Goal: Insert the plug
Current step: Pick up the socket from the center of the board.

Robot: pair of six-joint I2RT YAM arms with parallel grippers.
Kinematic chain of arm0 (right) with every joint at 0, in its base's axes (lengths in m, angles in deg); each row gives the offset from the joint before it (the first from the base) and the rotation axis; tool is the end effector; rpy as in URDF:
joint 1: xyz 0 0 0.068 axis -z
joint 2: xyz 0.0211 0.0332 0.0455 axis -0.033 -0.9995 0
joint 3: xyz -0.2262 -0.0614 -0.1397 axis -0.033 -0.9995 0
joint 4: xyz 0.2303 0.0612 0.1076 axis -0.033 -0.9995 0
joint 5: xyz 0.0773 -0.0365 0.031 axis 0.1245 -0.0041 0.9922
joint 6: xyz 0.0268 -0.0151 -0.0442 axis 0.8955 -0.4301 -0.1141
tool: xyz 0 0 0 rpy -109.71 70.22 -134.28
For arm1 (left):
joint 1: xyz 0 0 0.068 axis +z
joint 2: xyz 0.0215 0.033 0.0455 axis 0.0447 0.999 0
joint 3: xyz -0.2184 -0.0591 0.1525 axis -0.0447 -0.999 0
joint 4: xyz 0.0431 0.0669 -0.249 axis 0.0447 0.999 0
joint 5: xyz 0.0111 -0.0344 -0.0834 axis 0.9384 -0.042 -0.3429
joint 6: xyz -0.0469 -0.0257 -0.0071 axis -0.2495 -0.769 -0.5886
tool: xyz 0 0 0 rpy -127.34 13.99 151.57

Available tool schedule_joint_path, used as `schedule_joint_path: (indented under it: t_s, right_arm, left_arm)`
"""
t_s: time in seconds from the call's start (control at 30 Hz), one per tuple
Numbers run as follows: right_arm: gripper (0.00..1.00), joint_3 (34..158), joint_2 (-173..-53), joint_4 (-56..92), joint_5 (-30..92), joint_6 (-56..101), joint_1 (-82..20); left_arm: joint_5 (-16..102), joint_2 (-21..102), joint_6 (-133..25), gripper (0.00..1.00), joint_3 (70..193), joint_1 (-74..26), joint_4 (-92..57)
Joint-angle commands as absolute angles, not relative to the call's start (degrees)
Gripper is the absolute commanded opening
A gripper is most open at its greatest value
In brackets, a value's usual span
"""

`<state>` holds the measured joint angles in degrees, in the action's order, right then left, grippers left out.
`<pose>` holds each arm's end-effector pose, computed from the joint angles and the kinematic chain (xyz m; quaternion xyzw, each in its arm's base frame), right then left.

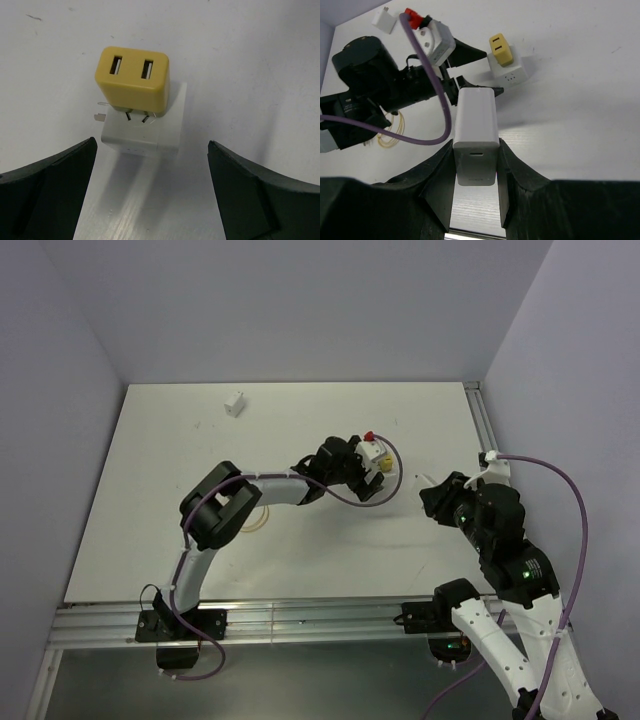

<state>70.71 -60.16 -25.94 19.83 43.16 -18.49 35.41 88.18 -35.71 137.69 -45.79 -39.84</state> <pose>0.0899 0.0243 0.3440 0.0959 0.8259 0.1823 0.5249 0.3133 -0.3668 0.1642 0.4464 0.6862 -0.3055 0.4864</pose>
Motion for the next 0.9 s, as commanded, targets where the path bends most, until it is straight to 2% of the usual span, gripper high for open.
schedule_joint_path:
  t_s: [0.0, 0.13, 0.3, 0.67, 0.87]
  right_arm:
    - [0.00, 71.51, -59.10, -21.26, 21.57, 42.55, -18.07]
    - [0.00, 71.60, -58.83, -21.26, 22.02, 42.55, -18.15]
    - [0.00, 72.04, -58.30, -21.44, 22.10, 42.29, -18.15]
    - [0.00, 71.34, -58.22, -20.74, 23.33, 42.55, -18.15]
    - [0.00, 70.81, -58.22, -20.38, 23.34, 42.55, -18.15]
  left_arm:
    - [35.20, 90.13, -34.15, 0.98, 143.61, -45.69, -37.59]
    - [34.15, 92.86, -35.11, 0.96, 148.98, -45.34, -30.66]
    - [33.10, 95.32, -35.03, 0.87, 153.81, -44.98, -26.25]
    - [32.57, 93.83, -34.59, 0.83, 152.07, -44.90, -25.98]
    - [31.69, 93.48, -34.41, 0.76, 152.33, -44.72, -25.63]
